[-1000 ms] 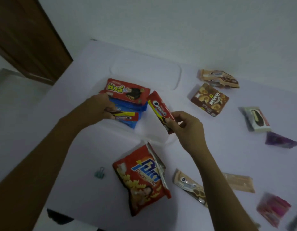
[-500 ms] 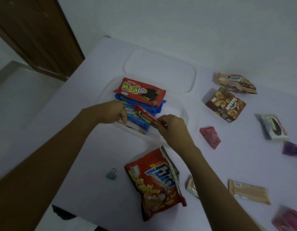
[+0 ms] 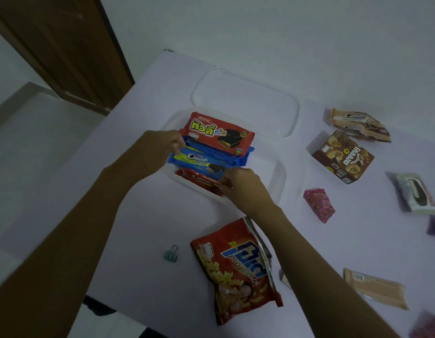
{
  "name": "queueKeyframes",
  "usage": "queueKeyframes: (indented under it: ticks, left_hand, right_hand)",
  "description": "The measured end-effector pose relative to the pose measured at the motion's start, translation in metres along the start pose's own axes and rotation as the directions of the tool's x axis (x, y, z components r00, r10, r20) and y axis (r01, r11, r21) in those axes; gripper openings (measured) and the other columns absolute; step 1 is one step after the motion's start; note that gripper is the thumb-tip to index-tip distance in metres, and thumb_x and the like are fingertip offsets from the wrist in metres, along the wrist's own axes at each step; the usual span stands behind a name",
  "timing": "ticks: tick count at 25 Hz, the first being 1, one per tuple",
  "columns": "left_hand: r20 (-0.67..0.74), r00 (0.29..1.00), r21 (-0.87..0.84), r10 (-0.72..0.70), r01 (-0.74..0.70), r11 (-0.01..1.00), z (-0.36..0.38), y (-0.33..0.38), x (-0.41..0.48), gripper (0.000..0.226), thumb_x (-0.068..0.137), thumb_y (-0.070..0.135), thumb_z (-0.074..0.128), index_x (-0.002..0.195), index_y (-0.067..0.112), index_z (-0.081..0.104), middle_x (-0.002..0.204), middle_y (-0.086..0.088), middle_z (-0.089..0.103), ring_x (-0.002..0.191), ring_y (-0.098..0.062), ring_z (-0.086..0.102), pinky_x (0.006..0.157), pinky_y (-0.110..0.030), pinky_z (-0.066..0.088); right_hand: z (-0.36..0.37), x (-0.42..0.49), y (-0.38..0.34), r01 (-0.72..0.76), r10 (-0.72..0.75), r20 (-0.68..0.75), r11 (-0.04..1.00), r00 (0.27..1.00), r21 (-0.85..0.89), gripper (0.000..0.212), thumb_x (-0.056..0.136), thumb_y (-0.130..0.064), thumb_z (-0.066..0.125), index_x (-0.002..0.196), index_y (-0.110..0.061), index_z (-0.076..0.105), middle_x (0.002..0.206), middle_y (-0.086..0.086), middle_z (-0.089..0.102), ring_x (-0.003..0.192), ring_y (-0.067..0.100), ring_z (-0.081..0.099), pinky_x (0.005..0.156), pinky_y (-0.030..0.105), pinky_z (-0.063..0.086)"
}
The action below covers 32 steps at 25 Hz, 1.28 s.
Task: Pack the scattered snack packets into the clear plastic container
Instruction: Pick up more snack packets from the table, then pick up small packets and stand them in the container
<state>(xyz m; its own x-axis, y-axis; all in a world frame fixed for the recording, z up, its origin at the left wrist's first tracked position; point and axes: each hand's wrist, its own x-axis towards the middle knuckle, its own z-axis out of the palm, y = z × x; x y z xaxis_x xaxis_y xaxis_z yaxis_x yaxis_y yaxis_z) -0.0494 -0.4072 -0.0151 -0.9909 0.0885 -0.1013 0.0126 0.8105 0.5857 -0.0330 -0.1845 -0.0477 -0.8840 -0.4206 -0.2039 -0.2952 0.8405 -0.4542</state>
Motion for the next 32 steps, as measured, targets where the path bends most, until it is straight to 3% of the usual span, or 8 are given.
queueKeyframes:
  ticks: [3, 6, 9, 15, 18, 22, 27, 32]
  left_hand:
    - [-0.246, 0.968, 0.137, 0.048, -0.015, 0.991, 0.009, -0.015, -0.001, 0.028, 0.094, 0.003, 0.041, 0.117, -0.002, 0.057, 0.116, -0.023, 0.061, 0.108, -0.035, 0.056, 0.094, -0.039, 0.043]
    - [-0.166, 0.981, 0.066, -0.101, 0.113, 0.991, 0.023, -0.025, -0.007, 0.043, 0.097, 0.007, 0.039, 0.140, 0.002, 0.036, 0.141, -0.020, 0.045, 0.130, -0.033, 0.043, 0.110, -0.040, 0.032]
    - [-0.124, 0.984, 0.041, -0.131, 0.137, 0.990, 0.028, -0.028, -0.011, 0.049, 0.098, 0.009, 0.036, 0.146, 0.010, 0.025, 0.143, -0.020, 0.043, 0.129, -0.034, 0.044, 0.110, -0.044, 0.036]
    - [-0.081, 0.989, 0.069, -0.125, 0.131, 0.989, 0.027, -0.031, -0.012, 0.049, 0.099, 0.013, 0.035, 0.146, 0.011, 0.023, 0.144, -0.021, 0.041, 0.128, -0.035, 0.044, 0.110, -0.045, 0.035]
    - [-0.106, 0.987, 0.086, -0.124, 0.133, 0.987, 0.025, -0.023, -0.008, 0.045, 0.099, 0.011, 0.035, 0.142, 0.002, 0.030, 0.143, -0.023, 0.041, 0.130, -0.036, 0.042, 0.110, -0.042, 0.034]
    - [-0.301, 0.953, 0.116, -0.037, 0.075, 0.990, 0.032, 0.018, -0.009, 0.046, 0.094, 0.004, 0.042, 0.140, 0.001, 0.034, 0.143, -0.021, 0.041, 0.133, -0.033, 0.037, 0.111, -0.041, 0.033]
    - [-0.416, 0.894, -0.005, 0.169, -0.188, 0.982, 0.080, 0.129, -0.012, 0.039, 0.089, 0.002, 0.044, 0.127, 0.003, 0.052, 0.128, -0.017, 0.056, 0.120, -0.029, 0.048, 0.106, -0.030, 0.033]
    - [-0.199, 0.895, -0.117, 0.400, -0.427, 0.897, 0.162, 0.236, -0.025, 0.035, 0.088, 0.005, 0.048, 0.121, 0.008, 0.057, 0.121, -0.011, 0.061, 0.114, -0.022, 0.052, 0.101, -0.023, 0.035]
  right_hand:
    - [0.003, 0.008, -0.007, 0.050, -0.050, -0.005, 0.998, 0.999, -0.026, 0.011, 0.087, -0.015, 0.056, 0.095, -0.008, 0.061, 0.099, 0.009, 0.066, 0.083, 0.026, 0.063, 0.067, 0.030, 0.046]
    - [0.006, 0.017, -0.007, 0.116, -0.115, 0.036, 0.992, 0.993, -0.047, 0.006, 0.084, -0.010, 0.058, 0.086, -0.007, 0.062, 0.091, 0.011, 0.067, 0.080, 0.027, 0.064, 0.071, 0.036, 0.055]
    - [0.008, 0.024, -0.004, 0.213, -0.208, 0.102, 0.976, 0.973, -0.039, 0.012, 0.083, -0.006, 0.057, 0.082, -0.003, 0.069, 0.088, 0.012, 0.068, 0.076, 0.026, 0.064, 0.074, 0.042, 0.055]
    - [-0.003, 0.020, -0.002, 0.255, -0.248, 0.215, 0.967, 0.945, -0.006, 0.019, 0.090, -0.006, 0.055, 0.100, -0.004, 0.070, 0.102, 0.010, 0.067, 0.089, 0.023, 0.063, 0.084, 0.033, 0.053]
    - [-0.023, -0.006, 0.003, 0.130, -0.137, 0.110, 0.989, 0.984, 0.075, 0.021, 0.093, -0.006, 0.049, 0.100, 0.002, 0.068, 0.095, 0.013, 0.067, 0.081, 0.025, 0.064, 0.075, 0.034, 0.054]
    - [-0.041, -0.060, 0.041, 0.003, 0.027, -0.167, 0.984, 0.986, 0.179, 0.021, 0.091, -0.006, 0.054, 0.104, -0.002, 0.070, 0.098, 0.015, 0.069, 0.080, 0.028, 0.067, 0.078, 0.038, 0.054]
    - [-0.071, -0.149, 0.104, -0.140, 0.325, -0.524, 0.922, 0.787, 0.361, 0.017, 0.087, -0.009, 0.058, 0.097, -0.008, 0.072, 0.088, 0.008, 0.072, 0.074, 0.022, 0.067, 0.074, 0.040, 0.056]
    - [-0.094, -0.218, 0.176, -0.313, 0.579, -0.586, 0.810, 0.567, 0.497, 0.018, 0.089, -0.009, 0.058, 0.103, -0.009, 0.070, 0.088, 0.009, 0.072, 0.074, 0.023, 0.067, 0.076, 0.039, 0.057]
